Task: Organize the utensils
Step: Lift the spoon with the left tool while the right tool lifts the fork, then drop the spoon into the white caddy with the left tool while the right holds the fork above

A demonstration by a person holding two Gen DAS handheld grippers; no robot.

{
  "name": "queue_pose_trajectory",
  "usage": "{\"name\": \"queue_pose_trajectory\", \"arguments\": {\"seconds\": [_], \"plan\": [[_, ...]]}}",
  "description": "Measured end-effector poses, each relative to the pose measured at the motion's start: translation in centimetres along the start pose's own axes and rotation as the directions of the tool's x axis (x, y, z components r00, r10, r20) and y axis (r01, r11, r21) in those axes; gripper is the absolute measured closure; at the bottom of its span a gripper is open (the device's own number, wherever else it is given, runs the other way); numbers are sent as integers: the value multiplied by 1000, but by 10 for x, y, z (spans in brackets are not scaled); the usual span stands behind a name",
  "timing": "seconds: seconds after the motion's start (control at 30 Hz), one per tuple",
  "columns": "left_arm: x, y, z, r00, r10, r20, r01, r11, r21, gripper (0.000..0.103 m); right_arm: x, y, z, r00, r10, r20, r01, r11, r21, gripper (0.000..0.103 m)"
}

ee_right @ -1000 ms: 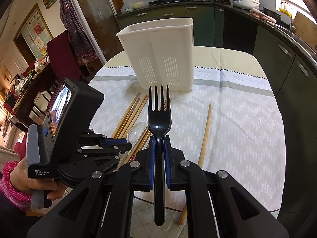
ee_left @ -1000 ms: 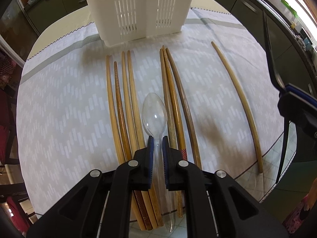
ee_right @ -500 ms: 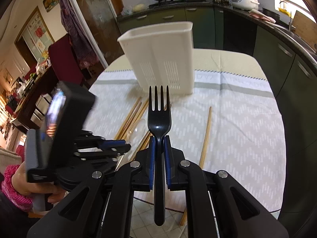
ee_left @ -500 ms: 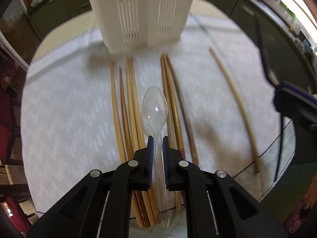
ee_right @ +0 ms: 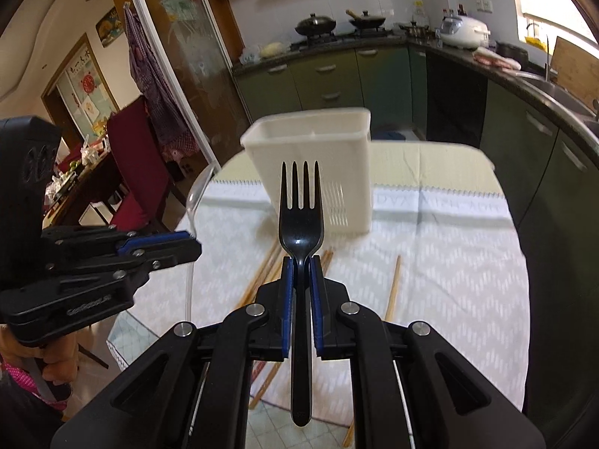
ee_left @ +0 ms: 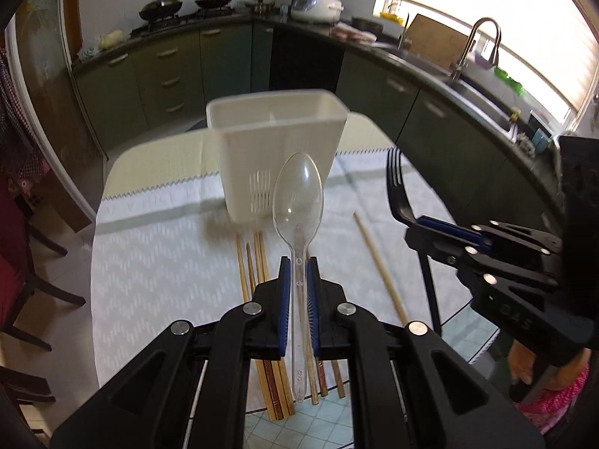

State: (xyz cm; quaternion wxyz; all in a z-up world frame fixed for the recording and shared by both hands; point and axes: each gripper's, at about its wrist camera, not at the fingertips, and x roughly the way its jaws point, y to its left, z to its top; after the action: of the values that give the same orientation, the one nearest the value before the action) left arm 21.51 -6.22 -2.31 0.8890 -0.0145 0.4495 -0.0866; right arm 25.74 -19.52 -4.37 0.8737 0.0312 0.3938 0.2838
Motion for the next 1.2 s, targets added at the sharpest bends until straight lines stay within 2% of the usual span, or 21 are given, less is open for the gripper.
{"name": "queue_pose_trajectory", "arguments": {"seconds": [0.07, 0.2, 0.27, 0.33, 0.43, 0.5, 0.57, 0.7, 0.77, 0.83, 0.97, 1.07, 1.2], "plan": [[-11, -2, 6, 999, -12, 32, 12, 1000, 0, 95, -7, 0, 14, 999, 6, 45, -6, 1000, 1, 93], [-40, 0, 38, 988, -16, 154, 17, 1000, -4, 95, -23, 4, 51, 984, 11, 177, -9, 1000, -9, 93], [-53, 5, 60, 970, -23, 240, 29, 999, -20, 95, -28, 7, 72, 967, 3, 254, -1, 1000, -9, 93], [-60, 12, 79, 945, -13, 326, 27, 999, -38, 95, -27, 9, 89, 949, -17, 316, 19, 1000, -2, 93], [-59, 18, 107, 894, 6, 449, 17, 999, -48, 95, -20, 9, 109, 932, -39, 361, 37, 999, 12, 93], [-50, 20, 120, 864, 25, 503, -5, 999, -41, 95, -15, 8, 119, 928, -52, 369, 47, 999, 22, 93], [-35, 21, 129, 844, 39, 536, -21, 999, -40, 95, -8, 8, 127, 927, -54, 371, 48, 999, 25, 93], [-6, 24, 139, 823, 61, 565, -41, 998, -49, 95, 6, 4, 138, 921, -81, 382, 79, 997, 23, 93], [6, 26, 136, 821, 66, 567, -44, 998, -53, 95, 12, 2, 143, 912, -93, 399, 92, 996, 23, 93], [17, 29, 132, 827, 72, 558, -49, 997, -58, 95, 20, -2, 148, 903, -111, 416, 110, 994, 25, 93], [38, 33, 123, 852, 84, 517, -67, 996, -53, 94, 40, -12, 162, 900, -110, 423, 103, 994, 39, 93], [53, 32, 114, 874, 84, 479, -81, 996, -27, 94, 56, -15, 168, 888, -123, 444, 122, 992, 30, 93], [68, 33, 104, 893, 79, 443, -81, 997, -14, 85, 81, -18, 173, 885, -144, 443, 148, 989, 25, 93]]}}
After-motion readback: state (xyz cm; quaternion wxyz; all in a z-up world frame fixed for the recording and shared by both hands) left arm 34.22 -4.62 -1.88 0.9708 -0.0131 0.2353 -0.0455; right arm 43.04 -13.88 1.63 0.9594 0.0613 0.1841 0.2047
